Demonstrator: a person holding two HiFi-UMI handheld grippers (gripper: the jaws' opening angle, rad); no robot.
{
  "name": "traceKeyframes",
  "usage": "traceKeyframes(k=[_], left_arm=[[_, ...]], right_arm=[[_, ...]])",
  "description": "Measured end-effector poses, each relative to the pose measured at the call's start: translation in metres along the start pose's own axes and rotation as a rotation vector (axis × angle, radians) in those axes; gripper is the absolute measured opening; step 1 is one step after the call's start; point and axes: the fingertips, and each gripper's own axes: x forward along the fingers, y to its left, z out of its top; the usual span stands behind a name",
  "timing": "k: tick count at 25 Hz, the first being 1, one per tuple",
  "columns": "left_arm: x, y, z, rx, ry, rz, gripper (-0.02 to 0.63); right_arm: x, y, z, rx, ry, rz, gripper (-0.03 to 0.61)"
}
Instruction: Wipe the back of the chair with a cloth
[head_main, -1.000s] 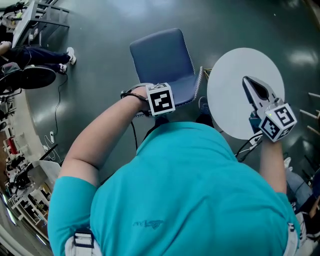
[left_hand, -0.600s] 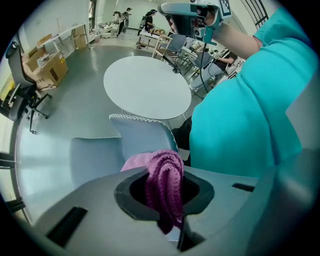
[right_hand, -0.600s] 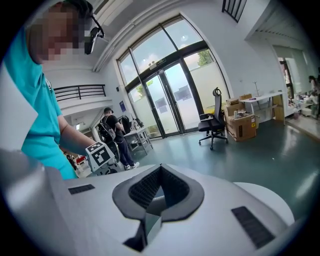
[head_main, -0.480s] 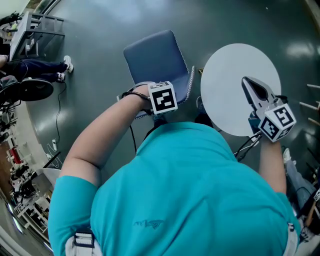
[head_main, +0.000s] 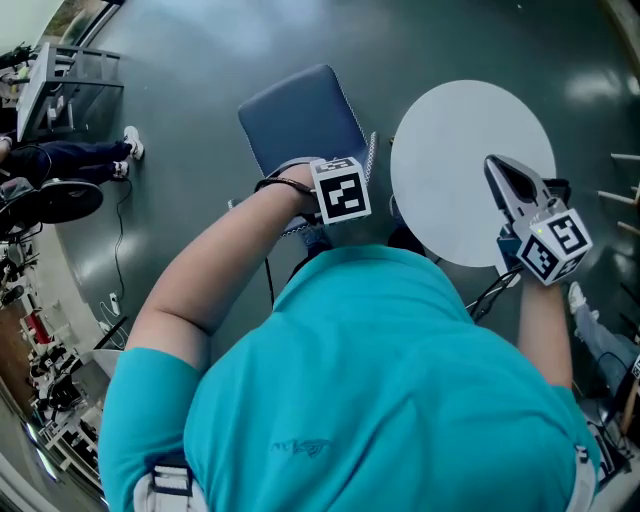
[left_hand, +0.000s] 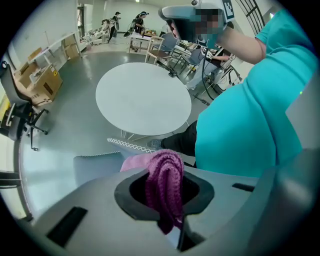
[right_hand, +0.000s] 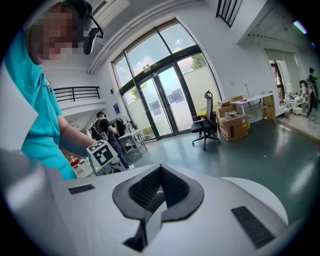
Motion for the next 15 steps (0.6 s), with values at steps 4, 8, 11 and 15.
traceKeyframes(k=[4,8,11,15], left_arm=[[-0.003,-0.003,0.041,0.032,-0.158,0.001,0.058],[-0.025,-0.006,0.075,0.005,-0.328,0.051,0.058],[-0.063,0.007,0.064,-0.038,-0.407,0.116,0.058],[-0.122,0.067,0.004,-0.157,-0.476,0.229,0.058]], right_arm=[[0.001,0.001,0.001,-0.008,-0.003,-0.001,-0.008],[0.001,0.011,0.011,-0.037,-0.015,0.018,-0.008],[0.011,0.023,0.026,-0.063,-0.014,0.031,-0.008],[0.07,0.032,0.059,-0.072,-0.017,0.081,-0.008]])
